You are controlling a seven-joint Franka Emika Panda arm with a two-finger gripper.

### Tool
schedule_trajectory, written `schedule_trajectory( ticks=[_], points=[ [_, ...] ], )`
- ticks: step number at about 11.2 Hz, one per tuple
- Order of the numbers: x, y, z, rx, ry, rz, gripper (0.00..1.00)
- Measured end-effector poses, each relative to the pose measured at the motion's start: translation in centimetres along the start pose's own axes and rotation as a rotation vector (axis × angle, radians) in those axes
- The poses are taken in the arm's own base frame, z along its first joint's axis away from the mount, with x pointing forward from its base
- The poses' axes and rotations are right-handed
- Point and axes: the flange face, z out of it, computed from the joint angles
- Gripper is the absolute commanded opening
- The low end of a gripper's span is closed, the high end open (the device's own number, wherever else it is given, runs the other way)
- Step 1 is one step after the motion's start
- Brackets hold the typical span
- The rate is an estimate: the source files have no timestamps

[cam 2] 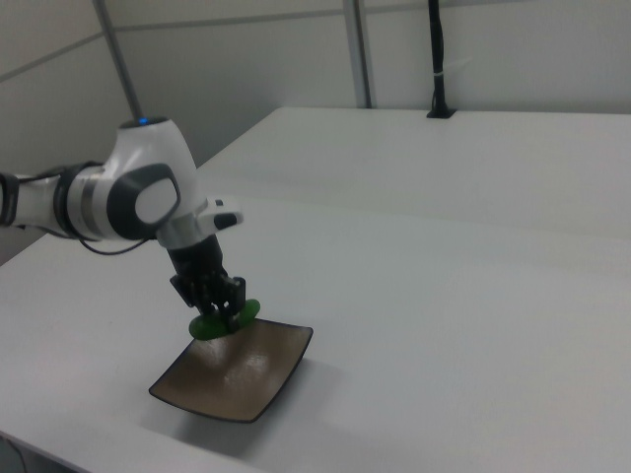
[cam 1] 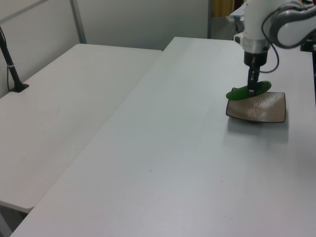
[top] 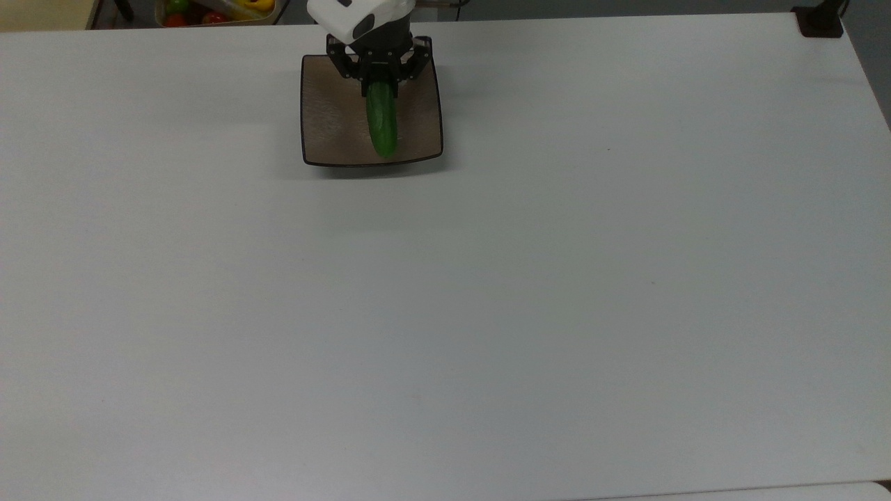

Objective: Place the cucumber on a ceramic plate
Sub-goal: 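Lower the cucumber onto the plate and open the gripper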

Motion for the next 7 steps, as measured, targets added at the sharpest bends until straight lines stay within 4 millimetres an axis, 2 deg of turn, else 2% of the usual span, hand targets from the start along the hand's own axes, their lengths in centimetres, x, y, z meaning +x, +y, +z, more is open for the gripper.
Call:
schedule_trajectory(
  ticks=[2, 4, 5, 7],
  points=[
    [-1.2, 0.7, 2.6, 0.004, 0.023, 0.015, 0.01],
    [-2.2, 1.0, 3.5, 0.004, 0.014, 0.022, 0.15],
    [-2.5, 1.1, 3.6, 0.003, 0.011, 0.025, 0.36],
    [-2.9, 1.3, 4.0, 0.004, 0.000, 0.029, 0.57]
  ],
)
